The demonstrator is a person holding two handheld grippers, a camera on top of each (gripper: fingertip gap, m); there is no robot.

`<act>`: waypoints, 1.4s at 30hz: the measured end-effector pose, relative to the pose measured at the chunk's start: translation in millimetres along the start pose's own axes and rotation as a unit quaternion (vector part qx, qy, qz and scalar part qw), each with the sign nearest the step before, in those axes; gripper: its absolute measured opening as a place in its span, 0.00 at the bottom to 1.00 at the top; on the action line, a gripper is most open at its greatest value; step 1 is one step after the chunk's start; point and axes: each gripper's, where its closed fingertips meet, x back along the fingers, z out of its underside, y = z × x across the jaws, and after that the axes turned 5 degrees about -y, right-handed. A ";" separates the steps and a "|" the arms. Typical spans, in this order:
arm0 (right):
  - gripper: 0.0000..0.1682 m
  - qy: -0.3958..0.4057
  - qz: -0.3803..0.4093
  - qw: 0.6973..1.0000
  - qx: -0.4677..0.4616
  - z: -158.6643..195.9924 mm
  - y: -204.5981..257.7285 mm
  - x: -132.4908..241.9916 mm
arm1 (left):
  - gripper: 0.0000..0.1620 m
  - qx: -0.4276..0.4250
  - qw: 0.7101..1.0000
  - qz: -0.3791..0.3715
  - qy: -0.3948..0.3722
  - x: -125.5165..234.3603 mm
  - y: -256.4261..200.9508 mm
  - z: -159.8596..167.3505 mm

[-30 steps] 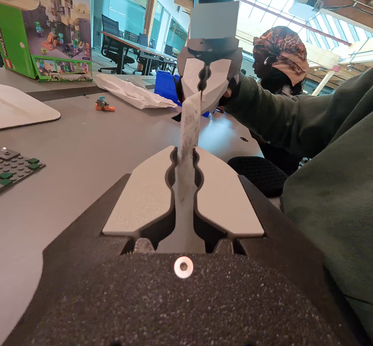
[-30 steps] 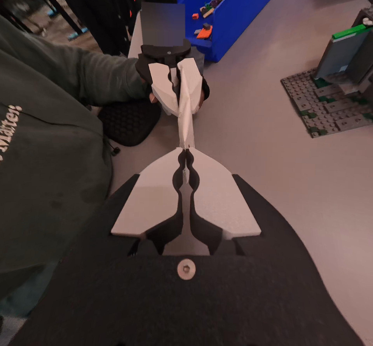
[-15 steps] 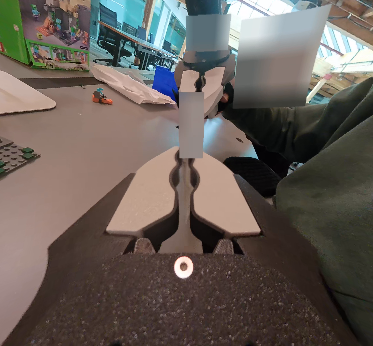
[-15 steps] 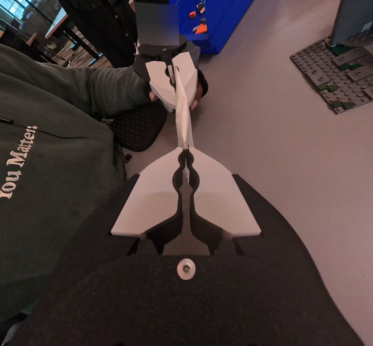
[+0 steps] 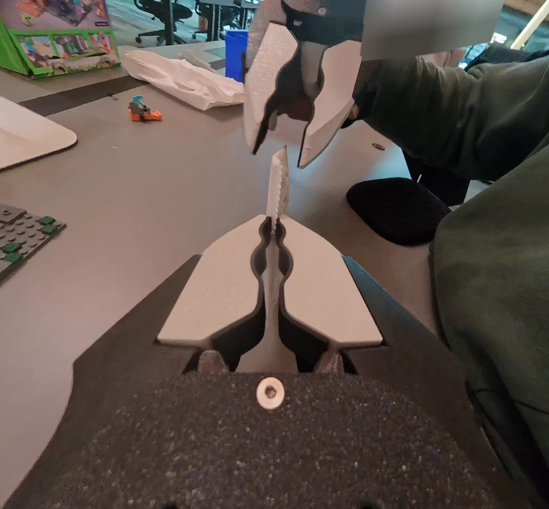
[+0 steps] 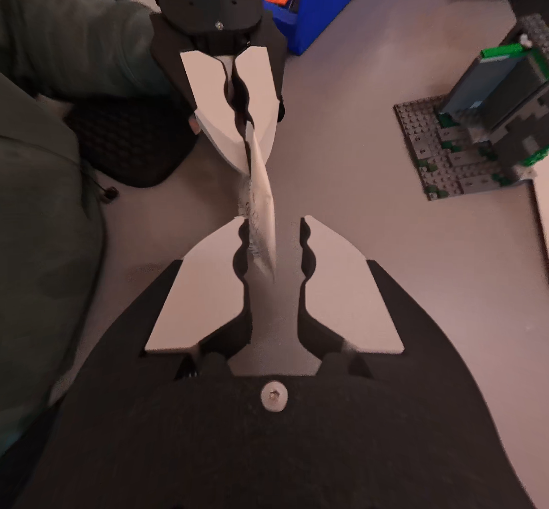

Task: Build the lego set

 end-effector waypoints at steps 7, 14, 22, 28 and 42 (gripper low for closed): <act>0.00 0.051 0.006 0.994 0.094 4.7 18.0 -21.7 | 0.02 -0.038 0.999 -0.003 0.010 -1.8 -8.1 -0.9; 0.00 -0.022 -0.057 0.998 0.029 -5.0 25.4 -8.0 | 0.13 -0.038 0.998 0.019 -0.034 4.1 -14.4 -10.3; 0.00 -0.109 -0.096 0.989 -0.015 -15.4 31.0 7.5 | 0.01 -0.051 0.996 0.052 -0.051 5.7 -27.7 -17.0; 0.12 -0.082 -0.051 0.995 0.001 -6.0 24.3 -3.1 | 0.00 -0.039 0.998 0.055 -0.019 5.0 -26.9 -8.1; 0.00 -0.106 -0.103 0.989 -0.030 -9.4 43.1 -14.3 | 0.14 -0.044 0.996 0.069 -0.035 0.4 -35.5 -10.2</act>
